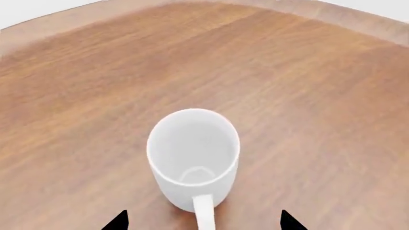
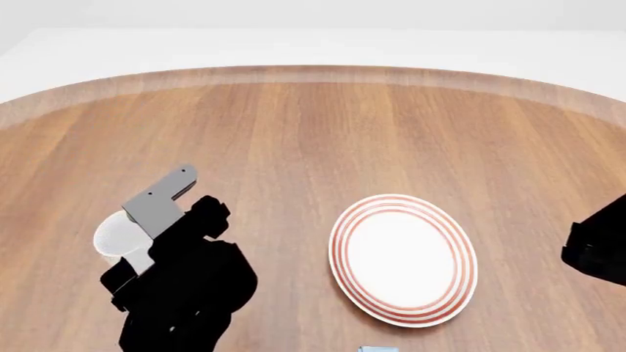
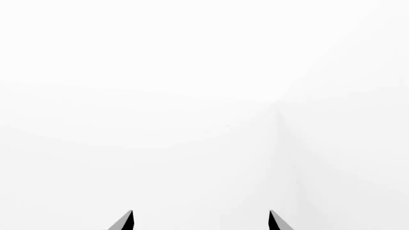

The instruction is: Pick up the white mug and put it on the plate, and put the chocolate pudding to the right of the plate.

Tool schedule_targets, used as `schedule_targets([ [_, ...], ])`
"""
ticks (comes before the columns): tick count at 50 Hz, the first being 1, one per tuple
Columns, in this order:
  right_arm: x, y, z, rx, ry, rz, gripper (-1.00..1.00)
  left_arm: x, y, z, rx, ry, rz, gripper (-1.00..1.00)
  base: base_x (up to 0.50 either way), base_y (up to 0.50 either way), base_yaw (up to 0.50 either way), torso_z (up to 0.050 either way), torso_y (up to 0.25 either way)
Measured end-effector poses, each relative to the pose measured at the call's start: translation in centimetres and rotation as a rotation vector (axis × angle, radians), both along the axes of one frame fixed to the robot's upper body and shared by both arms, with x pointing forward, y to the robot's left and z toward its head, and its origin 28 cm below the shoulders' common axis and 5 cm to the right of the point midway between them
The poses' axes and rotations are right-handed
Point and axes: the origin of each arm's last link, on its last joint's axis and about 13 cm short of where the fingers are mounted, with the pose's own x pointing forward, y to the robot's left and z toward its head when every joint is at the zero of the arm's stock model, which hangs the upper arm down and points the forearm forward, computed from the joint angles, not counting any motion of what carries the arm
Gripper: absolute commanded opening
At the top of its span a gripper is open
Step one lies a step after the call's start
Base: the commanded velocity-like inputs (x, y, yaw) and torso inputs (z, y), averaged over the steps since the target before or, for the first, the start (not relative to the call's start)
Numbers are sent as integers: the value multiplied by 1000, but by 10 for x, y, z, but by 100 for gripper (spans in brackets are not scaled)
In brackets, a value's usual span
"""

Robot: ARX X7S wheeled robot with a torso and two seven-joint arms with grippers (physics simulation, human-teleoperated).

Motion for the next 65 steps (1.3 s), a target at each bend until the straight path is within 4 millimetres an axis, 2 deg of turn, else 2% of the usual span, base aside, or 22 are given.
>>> schedule_targets([
  [65, 1, 1, -3, -16, 18, 15, 100, 28, 17, -46, -55, 96, 12, 100, 0, 0, 0, 0, 0],
])
